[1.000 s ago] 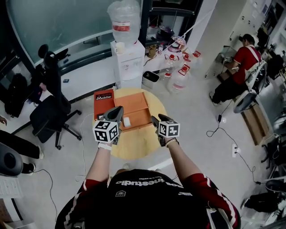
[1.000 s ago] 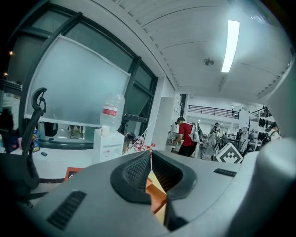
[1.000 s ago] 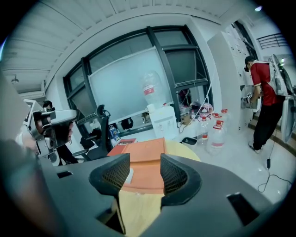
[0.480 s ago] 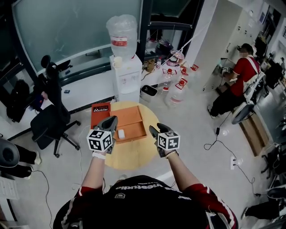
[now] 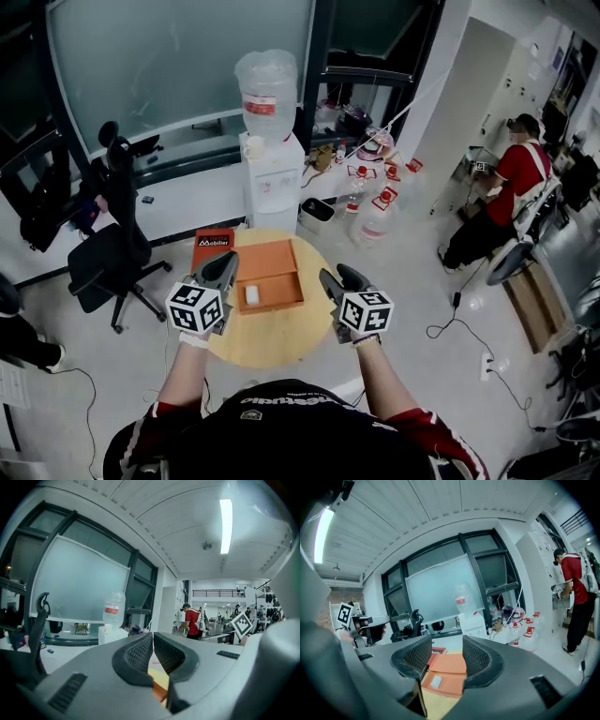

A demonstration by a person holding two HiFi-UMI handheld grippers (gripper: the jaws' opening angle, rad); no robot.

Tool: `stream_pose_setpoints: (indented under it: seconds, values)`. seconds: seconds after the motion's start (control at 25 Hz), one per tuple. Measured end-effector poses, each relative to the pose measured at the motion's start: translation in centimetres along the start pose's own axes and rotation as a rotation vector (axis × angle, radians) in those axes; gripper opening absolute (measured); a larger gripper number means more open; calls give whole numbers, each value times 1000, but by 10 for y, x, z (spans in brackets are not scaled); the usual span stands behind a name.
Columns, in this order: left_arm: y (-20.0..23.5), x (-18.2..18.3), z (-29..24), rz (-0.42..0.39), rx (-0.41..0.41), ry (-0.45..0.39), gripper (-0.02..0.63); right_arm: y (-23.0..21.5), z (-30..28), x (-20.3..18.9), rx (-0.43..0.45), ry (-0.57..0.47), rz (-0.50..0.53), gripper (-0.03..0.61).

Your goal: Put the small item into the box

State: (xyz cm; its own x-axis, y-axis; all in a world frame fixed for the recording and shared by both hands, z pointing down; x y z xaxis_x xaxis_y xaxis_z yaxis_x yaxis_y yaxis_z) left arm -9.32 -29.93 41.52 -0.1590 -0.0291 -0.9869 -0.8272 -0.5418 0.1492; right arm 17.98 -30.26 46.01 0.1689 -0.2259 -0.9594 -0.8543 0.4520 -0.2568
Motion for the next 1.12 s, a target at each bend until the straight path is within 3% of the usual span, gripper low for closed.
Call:
stream_pose_setpoints:
  seconds: [0.24,0.48,0.8,1.12]
  values:
    - [-8,26,6,-35,2,-33,23,14,14,42,28,-89,58,229]
    - [-8,34,12,-8,48,-37,23,20,33,72,12,-157,118,229]
    - [-15,49,19,-80,58,-107,23,20,46,88,-12,-198,154,209]
    - [-19,52,25,-77,63,-120,23,28,58,95,-24,-230,179,151]
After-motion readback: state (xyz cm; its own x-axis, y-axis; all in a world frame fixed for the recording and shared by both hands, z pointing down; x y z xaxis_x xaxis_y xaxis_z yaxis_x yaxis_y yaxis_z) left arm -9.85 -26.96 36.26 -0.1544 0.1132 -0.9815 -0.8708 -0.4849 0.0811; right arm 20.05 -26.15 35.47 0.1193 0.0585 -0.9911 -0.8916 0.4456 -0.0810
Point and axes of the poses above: the fingertips, and each gripper's own axes: z backward along the fingers, y to its left, x out of its top, the point moved 4 cm from there along z, backward along the fingers, and after that the axes turned 9 degrees about -y, right-handed, at the moved point
